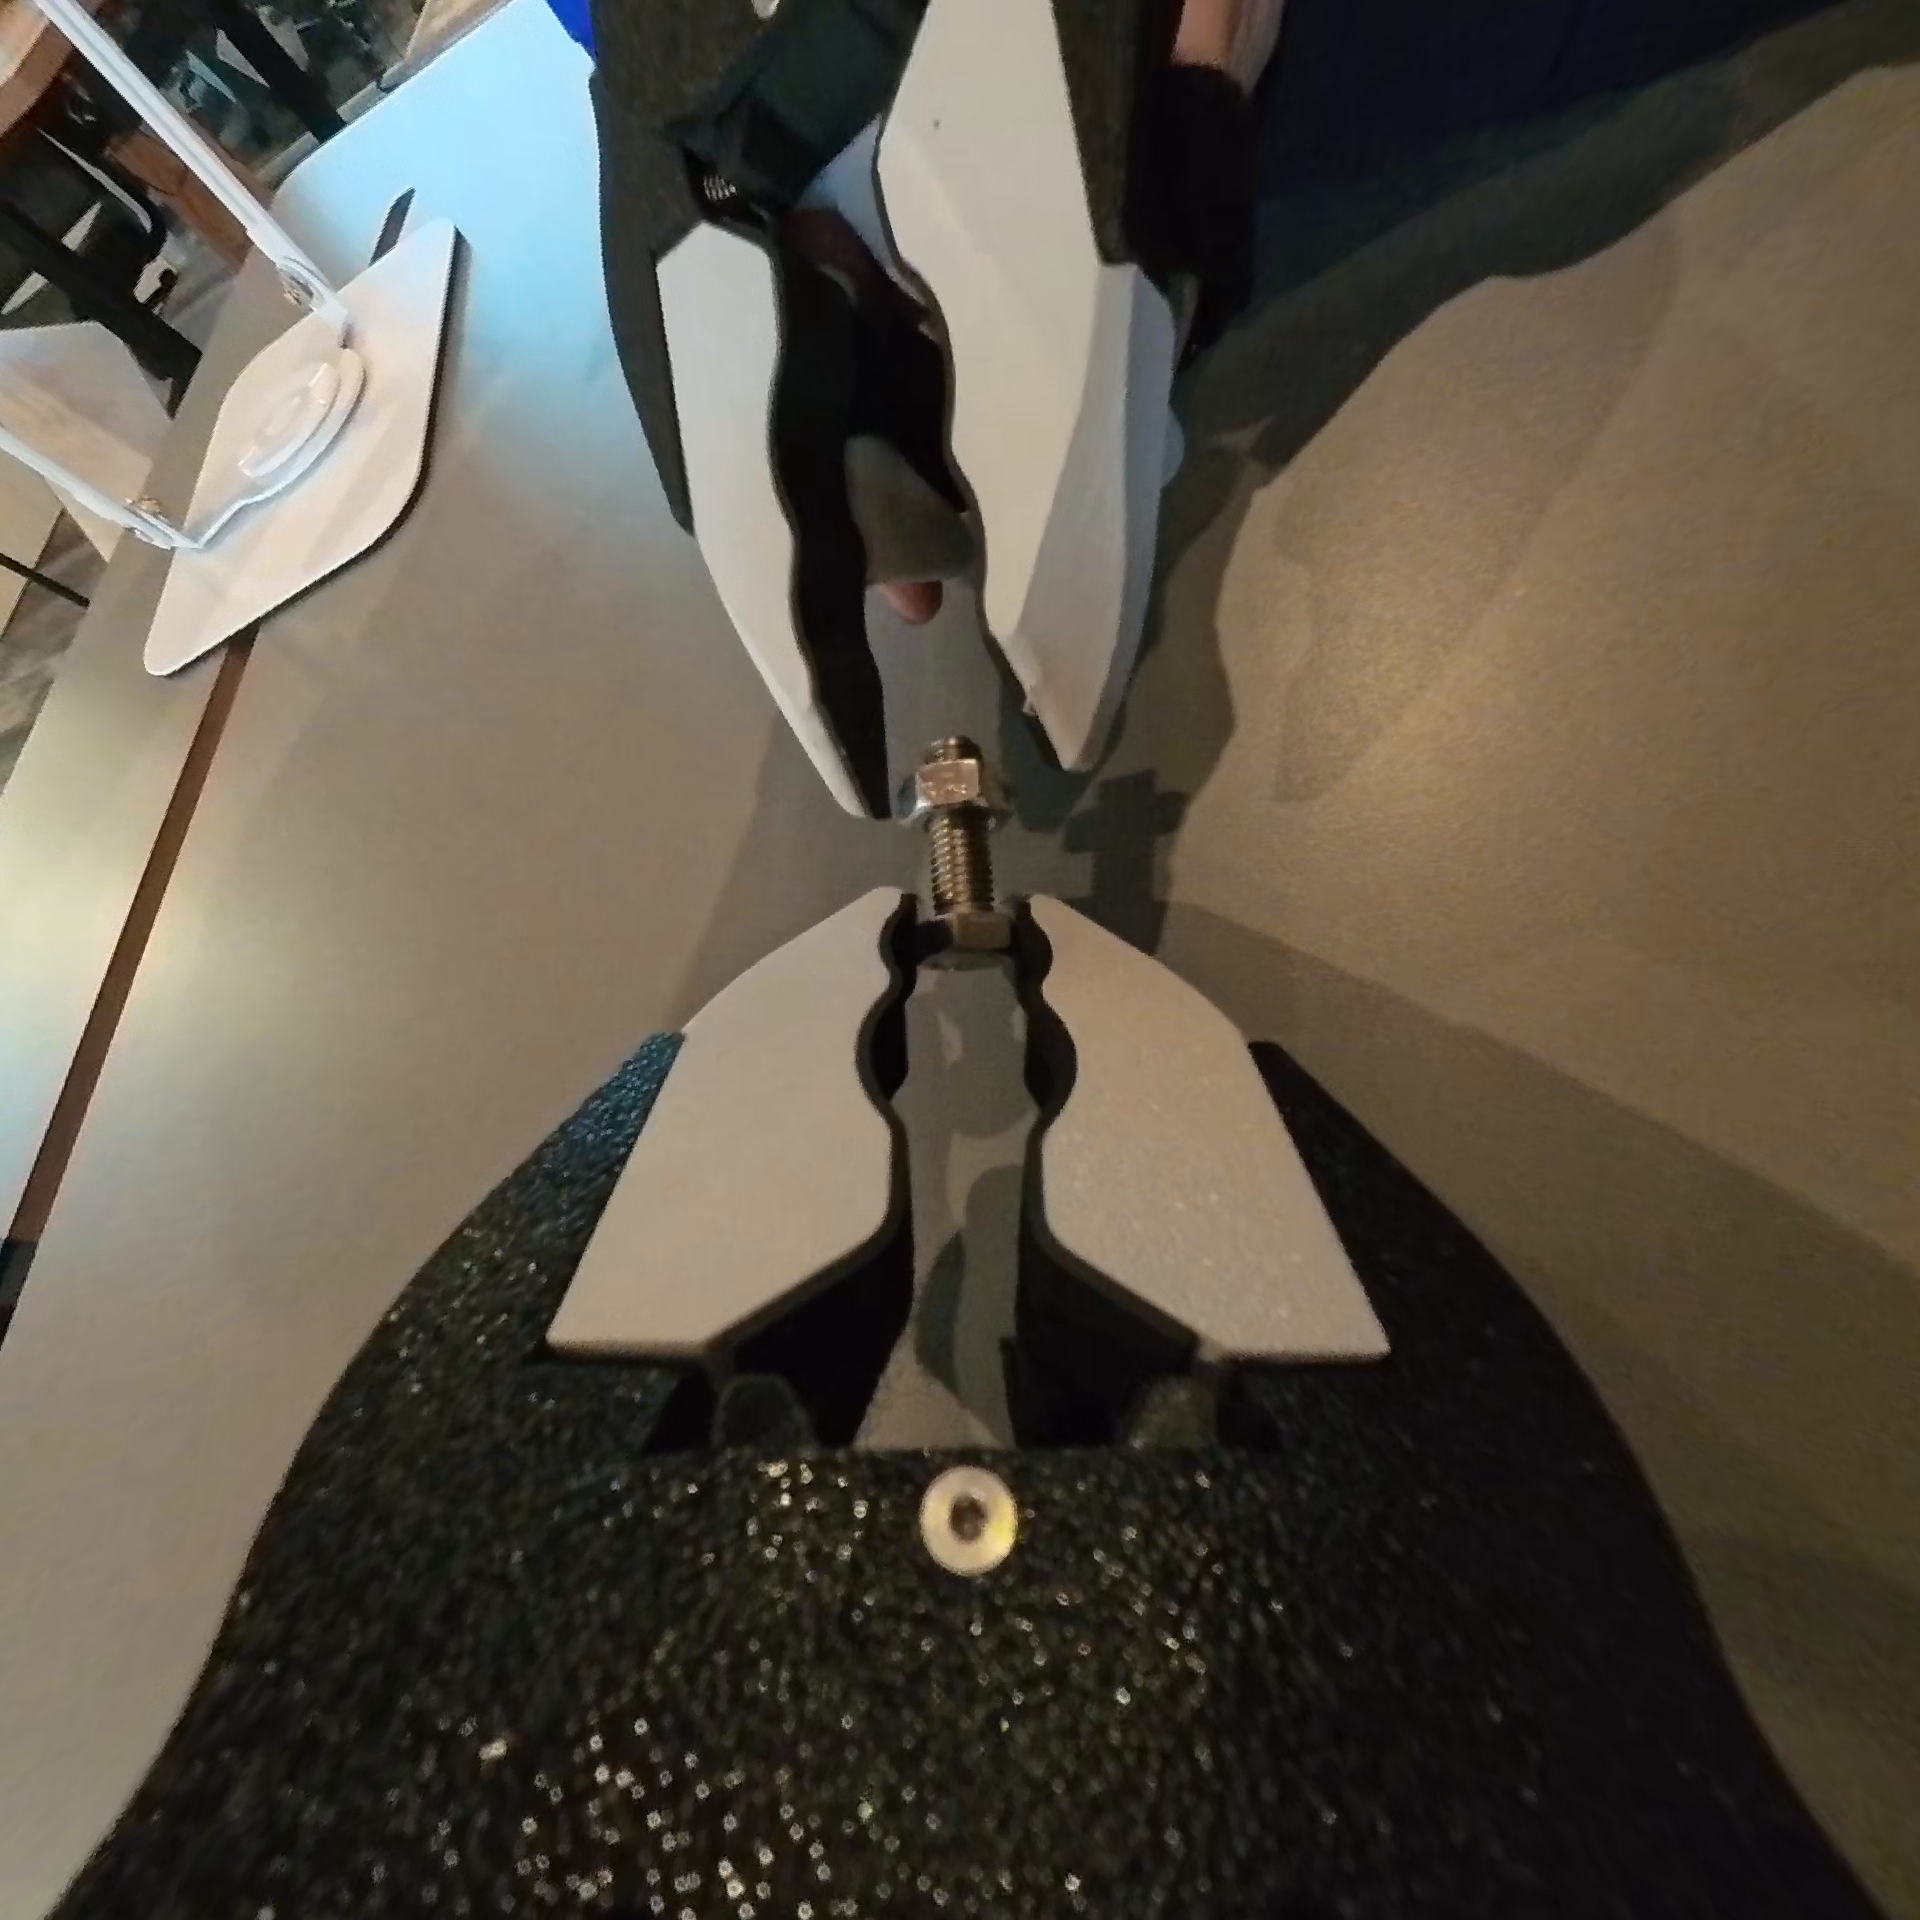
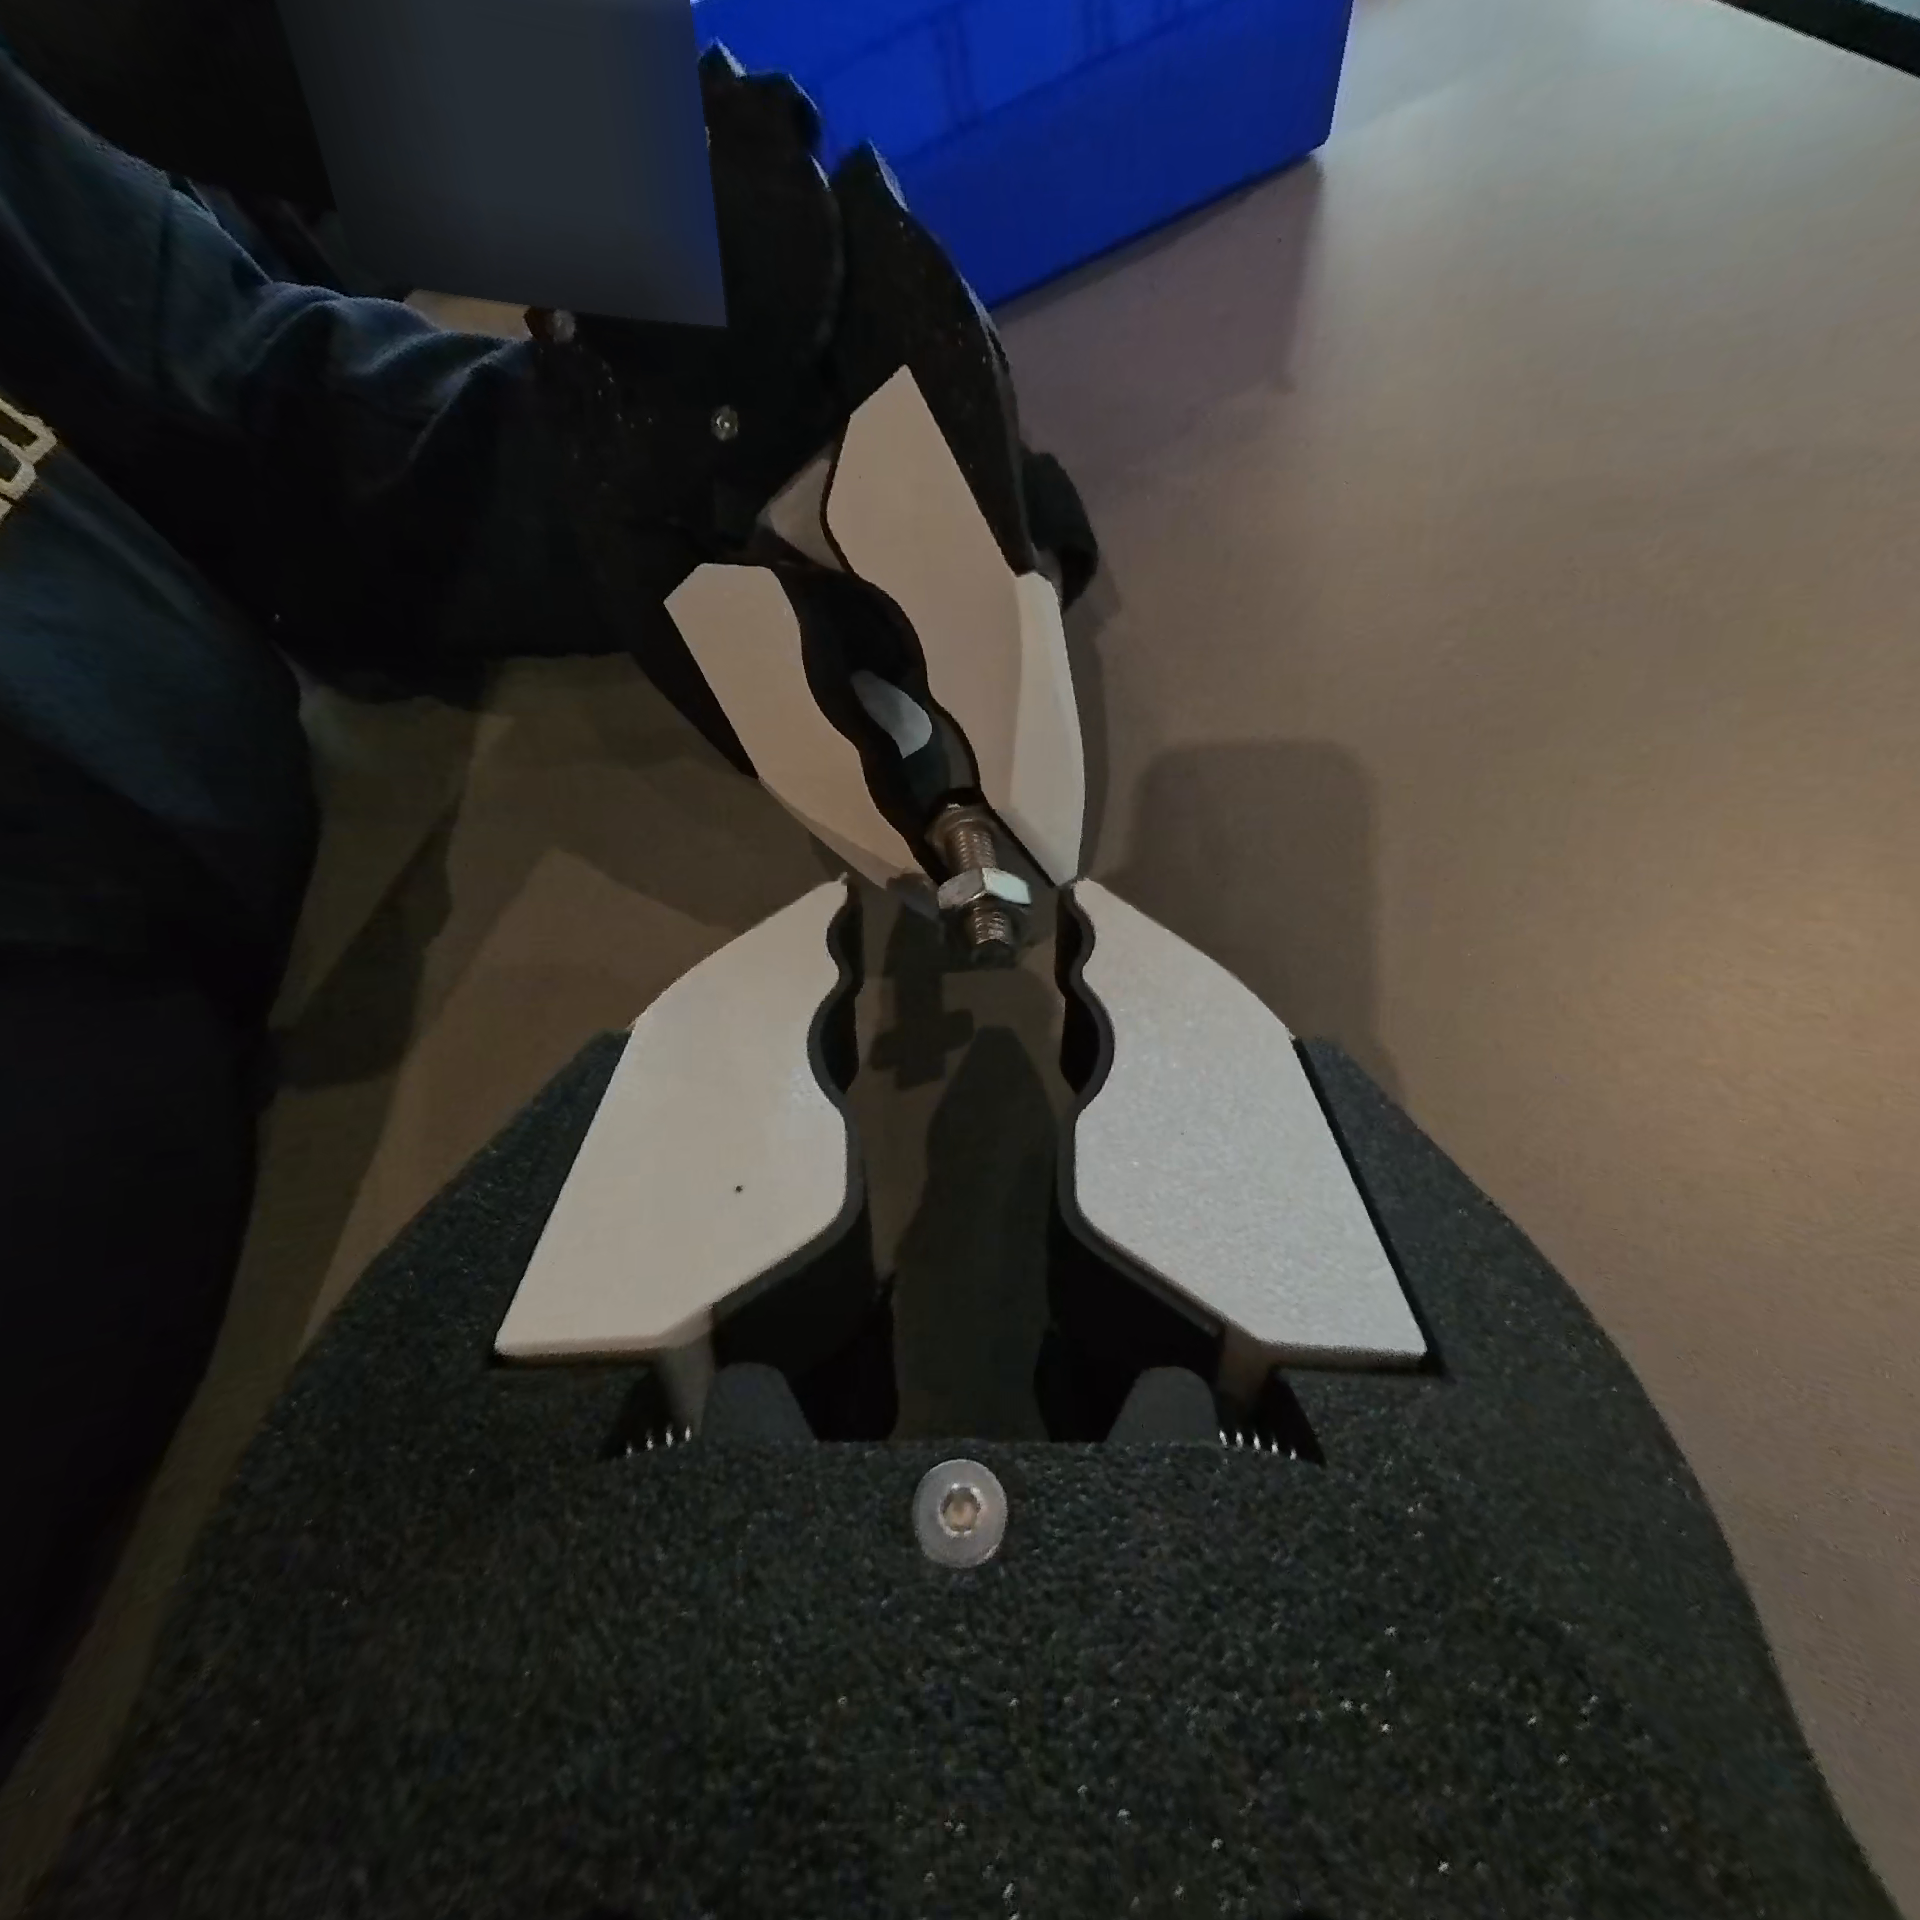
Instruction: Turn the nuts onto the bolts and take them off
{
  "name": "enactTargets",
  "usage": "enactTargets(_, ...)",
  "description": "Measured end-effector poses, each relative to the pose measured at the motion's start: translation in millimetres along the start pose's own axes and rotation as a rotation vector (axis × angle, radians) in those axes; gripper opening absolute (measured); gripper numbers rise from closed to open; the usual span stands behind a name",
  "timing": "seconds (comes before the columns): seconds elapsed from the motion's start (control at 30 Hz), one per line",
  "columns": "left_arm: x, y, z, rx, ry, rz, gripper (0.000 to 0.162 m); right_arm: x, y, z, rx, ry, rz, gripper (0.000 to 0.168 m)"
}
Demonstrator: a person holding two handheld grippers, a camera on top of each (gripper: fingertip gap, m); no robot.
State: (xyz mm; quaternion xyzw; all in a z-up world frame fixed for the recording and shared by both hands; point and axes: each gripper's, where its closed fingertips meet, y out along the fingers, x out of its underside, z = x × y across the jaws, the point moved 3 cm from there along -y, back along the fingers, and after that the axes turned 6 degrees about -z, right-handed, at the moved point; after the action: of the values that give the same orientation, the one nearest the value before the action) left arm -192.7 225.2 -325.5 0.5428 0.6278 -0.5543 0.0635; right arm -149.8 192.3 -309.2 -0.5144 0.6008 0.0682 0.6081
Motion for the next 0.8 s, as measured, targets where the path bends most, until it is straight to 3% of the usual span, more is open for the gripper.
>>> enactTargets(0.03, 0, 0, 0, 0.002, 0.0, 0.0, 0.017, 0, 1, 0, -0.002, -0.001, -0.005, 0.035)
enactTargets(0.5, 0, 2, 0, 0.031, -0.028, -0.016, 0.017, -3, -1, -9, -0.039, -0.057, 0.032, 0.035)
enactTargets(0.57, 1, 2, 0, 0.035, -0.039, -0.021, 0.017, -5, -3, -17, -0.087, -0.09, 0.057, 0.028)
enactTargets(0.8, 1, 2, -1, 0.035, -0.039, -0.021, 0.017, -7, -4, -1, 0.016, -0.005, 0.065, 0.033)
